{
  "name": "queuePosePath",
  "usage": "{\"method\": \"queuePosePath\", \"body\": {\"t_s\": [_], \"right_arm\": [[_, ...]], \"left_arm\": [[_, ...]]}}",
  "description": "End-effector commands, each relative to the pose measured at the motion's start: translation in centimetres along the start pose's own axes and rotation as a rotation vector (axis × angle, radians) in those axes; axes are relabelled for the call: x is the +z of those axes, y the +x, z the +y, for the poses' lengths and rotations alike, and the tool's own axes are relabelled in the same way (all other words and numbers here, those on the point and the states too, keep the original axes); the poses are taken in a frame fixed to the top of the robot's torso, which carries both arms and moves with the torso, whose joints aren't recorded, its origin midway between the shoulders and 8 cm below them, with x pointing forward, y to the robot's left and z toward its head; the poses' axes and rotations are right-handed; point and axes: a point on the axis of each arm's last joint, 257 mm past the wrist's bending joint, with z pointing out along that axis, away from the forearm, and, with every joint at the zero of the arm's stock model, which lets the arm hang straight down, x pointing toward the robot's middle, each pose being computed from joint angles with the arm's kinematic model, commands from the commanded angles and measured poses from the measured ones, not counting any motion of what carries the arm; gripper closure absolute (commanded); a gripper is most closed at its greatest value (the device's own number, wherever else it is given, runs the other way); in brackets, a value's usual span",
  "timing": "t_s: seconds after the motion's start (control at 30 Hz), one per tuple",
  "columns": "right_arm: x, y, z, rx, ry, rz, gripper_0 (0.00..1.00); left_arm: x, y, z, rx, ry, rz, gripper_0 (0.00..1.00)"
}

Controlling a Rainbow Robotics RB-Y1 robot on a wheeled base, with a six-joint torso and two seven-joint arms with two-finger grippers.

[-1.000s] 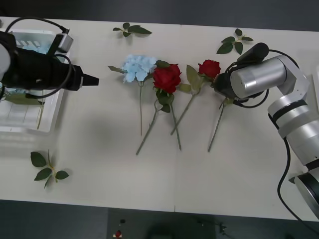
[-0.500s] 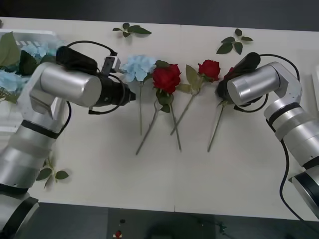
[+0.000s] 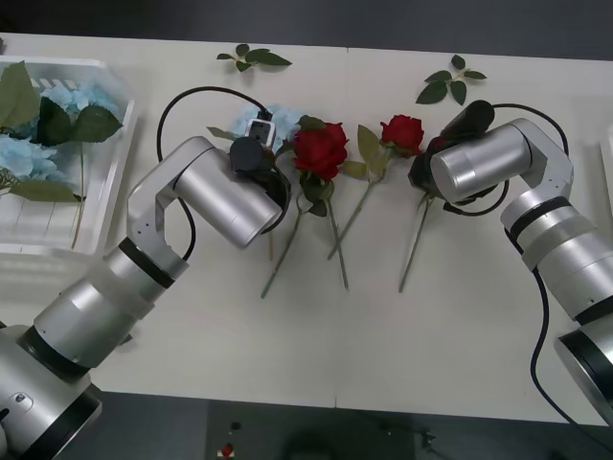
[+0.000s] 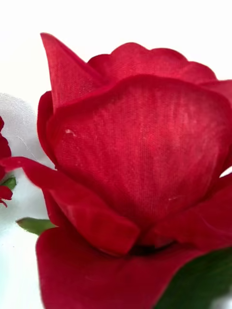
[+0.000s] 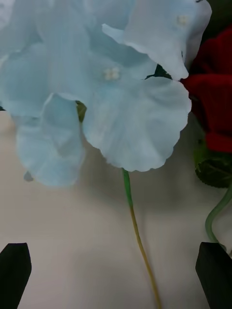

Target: Put the red flowers into the right box and the blue flowers into the left box

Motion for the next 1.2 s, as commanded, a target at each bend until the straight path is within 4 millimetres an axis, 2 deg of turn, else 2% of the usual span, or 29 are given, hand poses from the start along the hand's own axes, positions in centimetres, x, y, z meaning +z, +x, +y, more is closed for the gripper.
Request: {"method": "queuePosePath", "body": {"t_s": [0.03, 0.17, 0.37, 0.6, 0.7, 0.8, 0.87, 0.9, 0.93, 0.97, 1.0, 1.03, 1.1, 1.2], "right_arm": [[-1.3, -1.9, 3.1, 0.027, -0.057, -0.027, 1.0], [-1.8, -3.0, 2.8, 0.023, -0.065, -0.044, 1.0], [-3.7, -7.0, 1.3, -0.076, -0.089, -0.093, 1.0], [-6.1, -12.7, -3.9, -0.243, -0.067, -0.15, 1.0], [-7.1, -14.7, -7.0, -0.328, -0.015, -0.171, 1.0], [-8.6, -17.1, -10.9, -0.406, 0.056, -0.182, 1.0], [-9.3, -18.0, -12.7, -0.427, 0.081, -0.18, 1.0], [-10.3, -19.1, -14.8, -0.44, 0.109, -0.18, 1.0], [-10.7, -19.5, -15.5, -0.445, 0.117, -0.182, 1.0], [-11.5, -20.4, -17.0, -0.455, 0.133, -0.184, 1.0], [-12.2, -21.1, -18.5, -0.462, 0.149, -0.186, 1.0], [-12.6, -21.5, -19.2, -0.465, 0.156, -0.185, 1.0], [-14.1, -22.9, -21.9, -0.482, 0.19, -0.191, 1.0], [-15.1, -24.1, -24.8, -0.496, 0.233, -0.203, 1.0]], "left_arm": [[0.5, -2.0, -1.5, -0.04, 0.039, -0.035, 0.0], [1.7, -0.6, -1.9, -0.043, 0.044, -0.012, 0.0], [2.6, 1.3, -2.3, -0.027, 0.036, 0.027, 0.0], [3.3, 3.2, -2.2, -0.009, 0.026, 0.065, 0.02], [3.6, 4.3, -2.3, -0.011, 0.028, 0.087, 0.16], [3.8, 5.3, -2.1, -0.013, 0.025, 0.101, 0.38], [3.9, 5.5, -2.0, -0.013, 0.025, 0.104, 0.46], [3.9, 5.8, -1.9, -0.014, 0.023, 0.109, 0.64], [4.0, 6.1, -1.7, -0.014, 0.021, 0.113, 0.72], [4.0, 6.1, -1.7, -0.016, 0.02, 0.112, 0.89], [4.0, 6.3, -1.6, -0.016, 0.019, 0.115, 0.99], [4.1, 6.4, -1.4, -0.016, 0.015, 0.117, 1.0], [4.2, 6.6, -0.9, -0.017, 0.013, 0.111, 1.0], [4.4, 7.3, 0.5, -0.016, 0.008, 0.097, 1.0]]}}
